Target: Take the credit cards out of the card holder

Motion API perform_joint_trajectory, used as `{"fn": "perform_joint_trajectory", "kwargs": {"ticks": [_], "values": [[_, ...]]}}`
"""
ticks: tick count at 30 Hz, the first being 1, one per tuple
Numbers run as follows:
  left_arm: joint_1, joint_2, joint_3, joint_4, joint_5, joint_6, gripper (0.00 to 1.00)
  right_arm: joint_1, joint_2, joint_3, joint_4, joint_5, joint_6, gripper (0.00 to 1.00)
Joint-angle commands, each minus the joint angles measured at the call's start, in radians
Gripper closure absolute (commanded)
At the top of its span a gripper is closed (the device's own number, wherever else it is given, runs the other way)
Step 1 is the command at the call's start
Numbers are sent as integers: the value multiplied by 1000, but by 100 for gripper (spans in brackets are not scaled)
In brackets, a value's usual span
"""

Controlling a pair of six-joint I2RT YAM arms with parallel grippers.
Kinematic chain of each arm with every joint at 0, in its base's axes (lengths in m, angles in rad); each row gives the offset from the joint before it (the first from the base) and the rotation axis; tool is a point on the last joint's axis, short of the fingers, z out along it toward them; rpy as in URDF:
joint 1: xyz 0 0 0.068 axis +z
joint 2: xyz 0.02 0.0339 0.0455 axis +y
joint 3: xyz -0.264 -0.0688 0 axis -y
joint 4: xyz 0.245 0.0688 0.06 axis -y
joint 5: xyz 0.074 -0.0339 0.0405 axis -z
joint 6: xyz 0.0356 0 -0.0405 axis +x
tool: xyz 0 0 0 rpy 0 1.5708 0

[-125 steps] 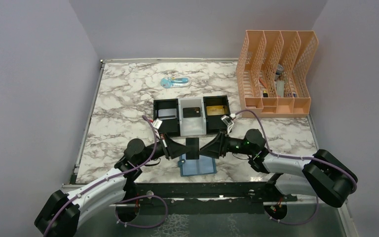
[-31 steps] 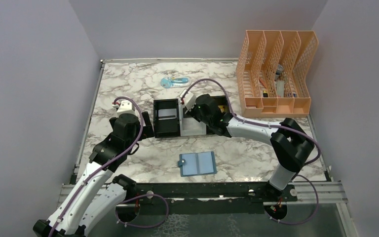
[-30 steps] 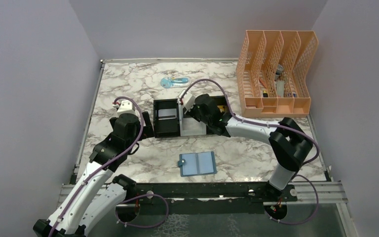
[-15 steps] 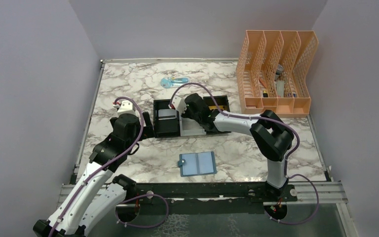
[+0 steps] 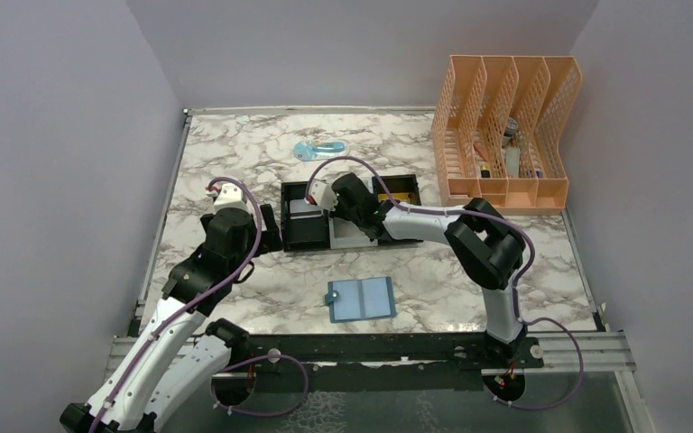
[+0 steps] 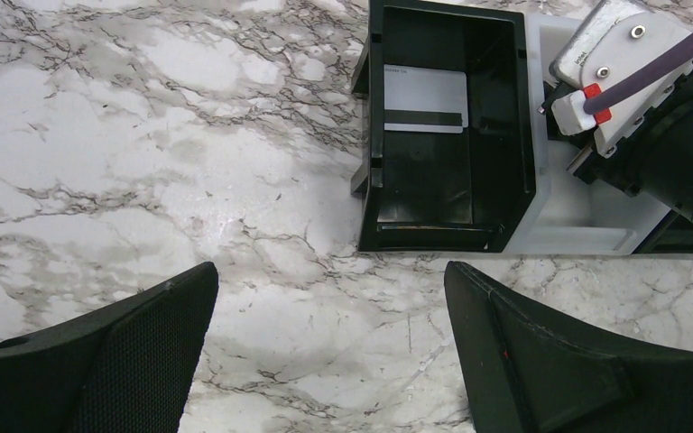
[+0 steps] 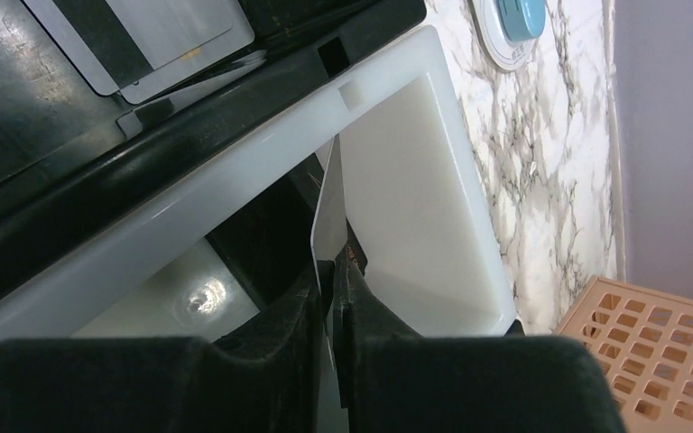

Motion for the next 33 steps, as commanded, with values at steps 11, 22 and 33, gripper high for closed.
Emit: {"fn": "perform_joint_trajectory", "kwargs": {"ticks": [11, 22, 33], "values": [[4, -14, -12, 22, 13, 14, 1, 5, -3, 2, -50, -45, -13, 80], [4, -15, -14, 25, 15, 14, 1, 3, -7, 4, -57, -47, -3, 65], [5, -15, -17, 29, 27, 15, 1, 4, -141, 21, -41, -60, 249, 64]]}}
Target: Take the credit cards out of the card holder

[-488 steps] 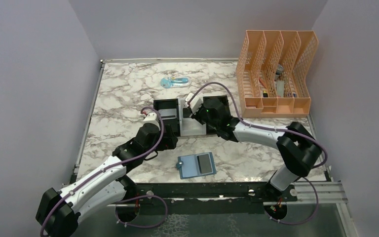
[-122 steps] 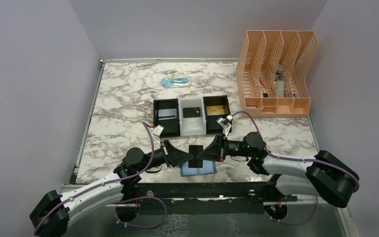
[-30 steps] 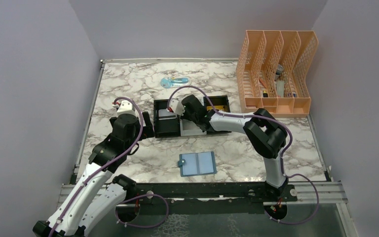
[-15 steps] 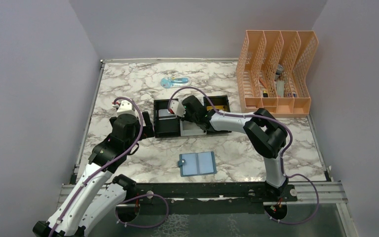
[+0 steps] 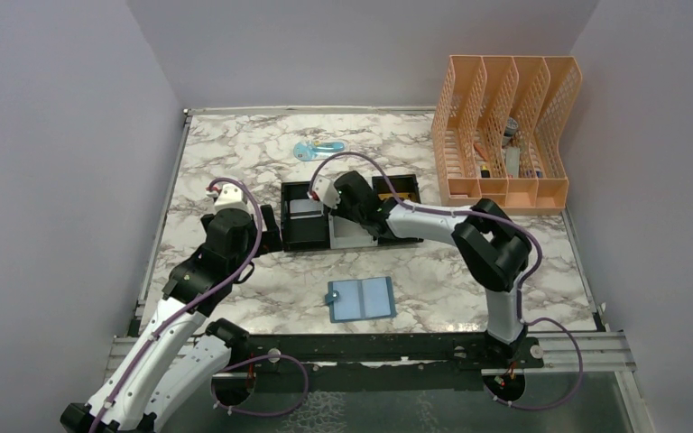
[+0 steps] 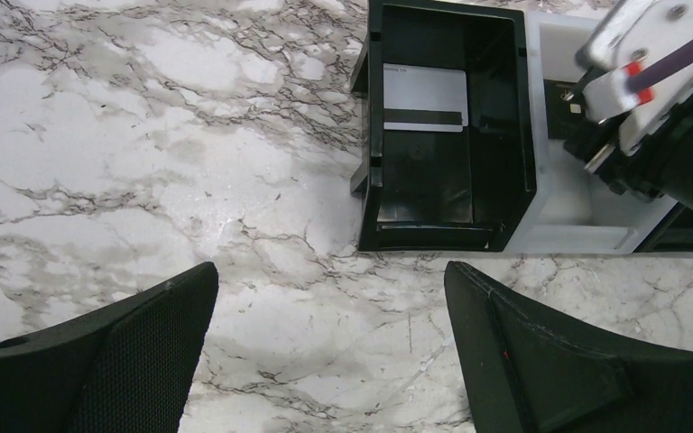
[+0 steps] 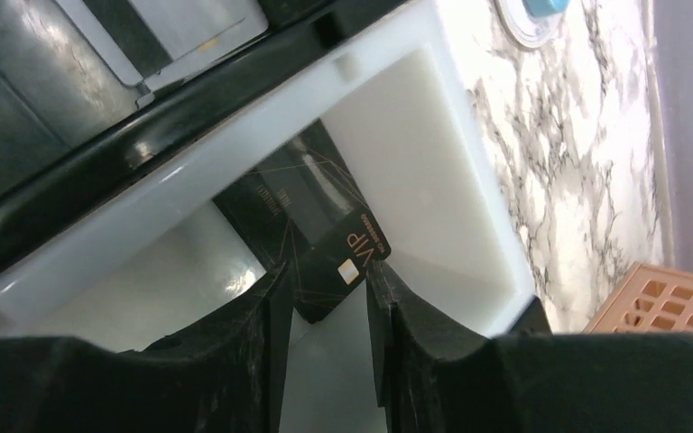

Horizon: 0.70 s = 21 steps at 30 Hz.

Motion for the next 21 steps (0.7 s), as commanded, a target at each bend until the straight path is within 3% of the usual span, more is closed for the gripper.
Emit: {"fn": "perform_joint_trajectory", "kwargs": {"ticks": [1, 8, 12, 15, 17, 19, 21], "values": [[4, -10, -11, 24, 28, 13, 1, 4, -156, 4, 26, -36, 258, 64], [5, -32, -28, 70, 131, 45, 2, 4, -510, -361, 193, -87, 797, 59], [5, -29, -38, 124, 283, 50, 2, 4, -683, -599, 241, -186, 1165, 57], [5, 29, -60, 204, 537, -23, 10, 4, -765, -727, 351, -357, 1278, 57], [-2, 53, -124, 305, 695, -96, 12, 4, -812, -776, 324, -407, 1327, 57], [-35, 56, -178, 363, 735, -144, 14, 4, -869, -806, 241, -406, 1362, 58], [-101, 39, -212, 367, 676, -175, 15, 4, -942, -853, 199, -405, 1374, 58]]}}
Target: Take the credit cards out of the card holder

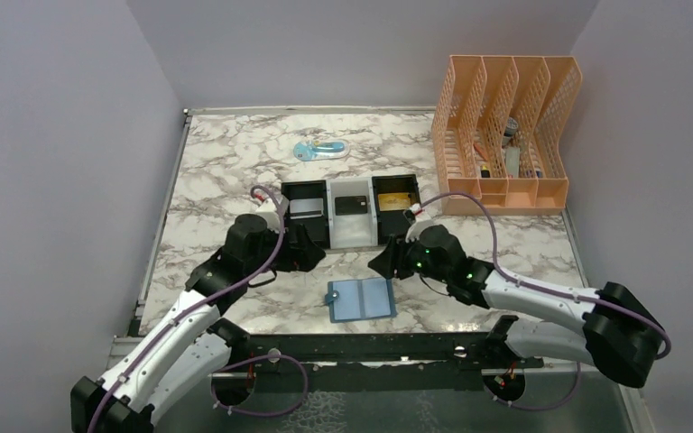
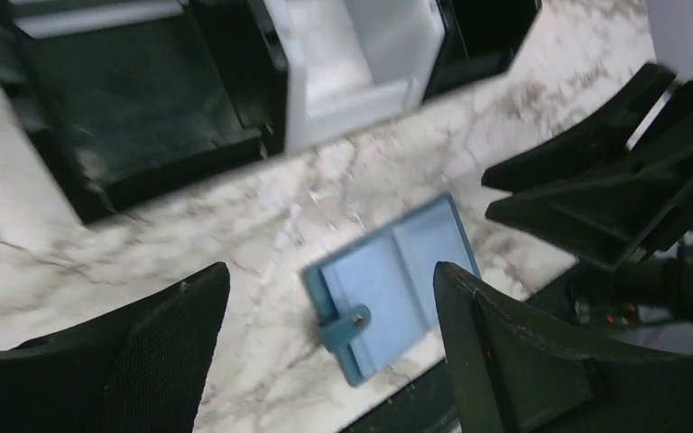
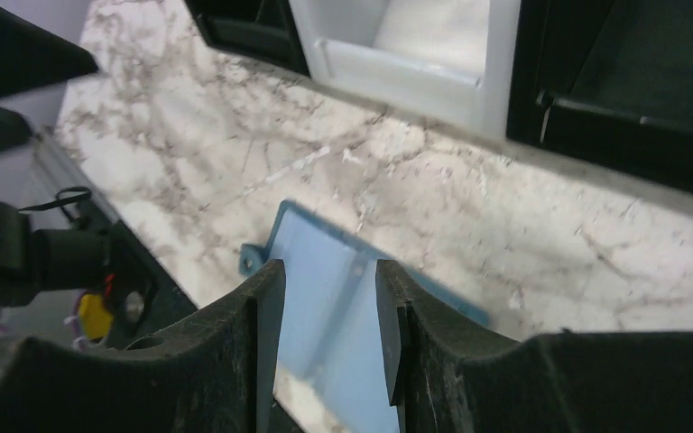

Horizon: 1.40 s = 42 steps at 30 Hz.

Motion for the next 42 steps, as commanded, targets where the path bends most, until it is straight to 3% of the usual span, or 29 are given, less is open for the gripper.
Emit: {"fn": "perform_joint_trajectory", "kwargs": {"ticks": [1, 7, 14, 21, 33, 42], "values": [[-118, -20, -87, 107, 110, -124, 16, 4, -157, -70, -45, -85, 154, 58], [-404, 27, -151, 144, -82, -246, 19, 4, -287, -153, -170, -70, 177, 58], [-587, 161, -158, 149, -250, -317, 21, 5, -257, -166, -197, -125, 156, 58], [-637, 267, -152, 170, -307, -339, 25, 4, -150, -144, -201, -163, 120, 61], [-645, 360, -216, 317, -318, -336, 43, 4, -35, -149, -91, -203, 119, 71], [-646, 421, -256, 354, -318, -358, 45, 4, -28, -190, -20, -200, 191, 74]]}}
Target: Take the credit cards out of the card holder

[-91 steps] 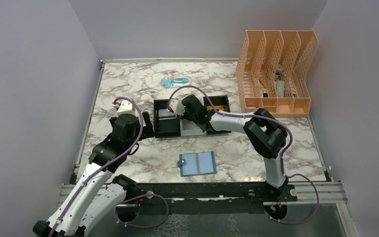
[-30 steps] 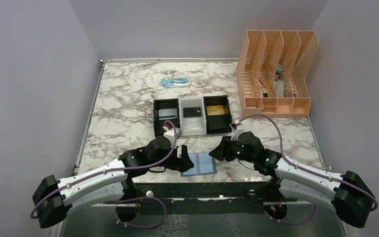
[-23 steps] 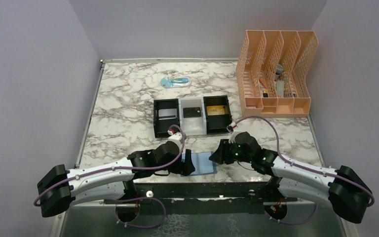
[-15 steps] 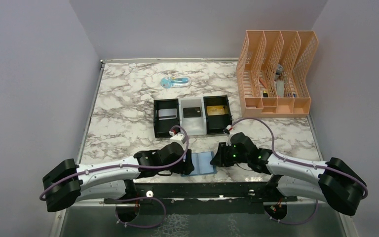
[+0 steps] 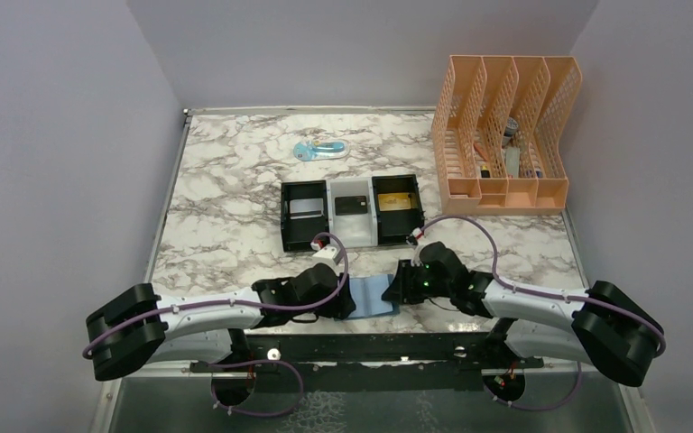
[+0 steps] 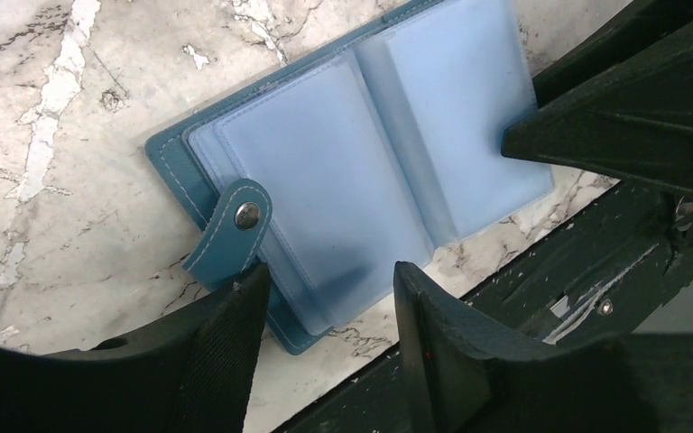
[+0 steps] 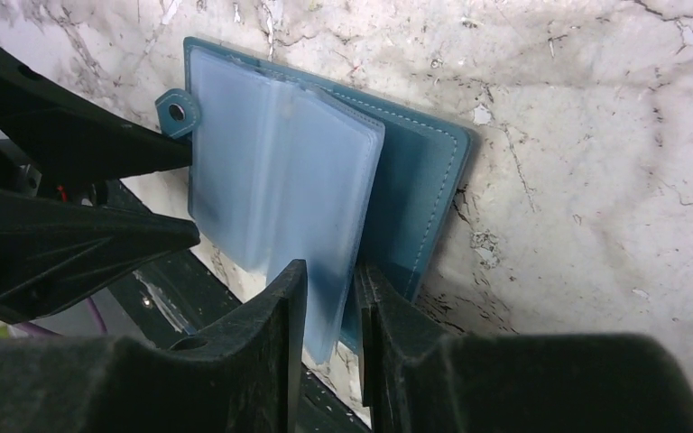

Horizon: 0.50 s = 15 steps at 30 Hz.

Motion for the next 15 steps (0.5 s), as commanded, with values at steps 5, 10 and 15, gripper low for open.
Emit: {"fn": "perform_joint_trajectory", "kwargs": {"ticks": [5, 10, 15], "values": [[-12, 52, -50, 61, -15, -24, 50, 4, 58, -29, 162, -47, 84, 79], [-14, 58, -45, 60, -16, -20, 52, 5, 31, 8, 137, -28, 43, 99], [-13, 70, -31, 56, -22, -10, 53, 5, 83, 94, -52, 103, -36, 99]]}}
